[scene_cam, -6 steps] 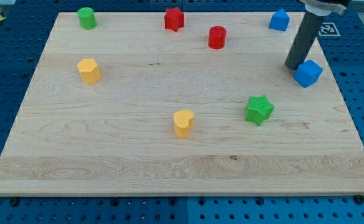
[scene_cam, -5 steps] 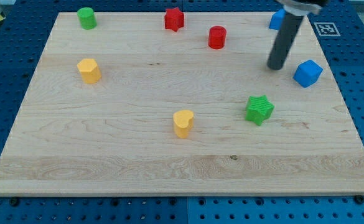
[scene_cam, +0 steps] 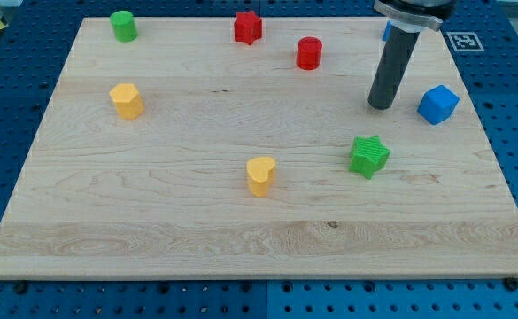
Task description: Slide green star towards bottom left
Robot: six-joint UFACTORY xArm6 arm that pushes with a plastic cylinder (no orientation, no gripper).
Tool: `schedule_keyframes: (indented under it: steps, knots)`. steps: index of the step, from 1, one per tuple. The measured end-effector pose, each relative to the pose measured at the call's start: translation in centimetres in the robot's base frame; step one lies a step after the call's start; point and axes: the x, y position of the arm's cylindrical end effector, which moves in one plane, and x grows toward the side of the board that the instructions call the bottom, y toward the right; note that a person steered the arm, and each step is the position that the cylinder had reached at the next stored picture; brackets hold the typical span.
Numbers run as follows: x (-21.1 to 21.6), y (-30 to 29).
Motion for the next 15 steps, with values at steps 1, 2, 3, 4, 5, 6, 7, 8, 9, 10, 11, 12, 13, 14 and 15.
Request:
schedule_keyframes:
  steps: [1,2,3,4,5,6,7,8,9,10,11,12,13,14,15]
  knots:
    - [0.0,-0.1]
    - [-0.2,-0.1]
    - [-3.5,-1.4]
    - [-7.2,-2.4]
    - [-8.5,-2.4]
    - [-8.6,-2.4]
    - [-8.6,-2.4]
    - [-7.1,-2.3]
    - [-2.9,-2.3]
    - [2.0,-2.3]
    - [6.4,-0.5]
    - [9.1,1.2]
    - [10.0,0.0]
    - [10.1,-4.0]
    - [10.1,-7.5]
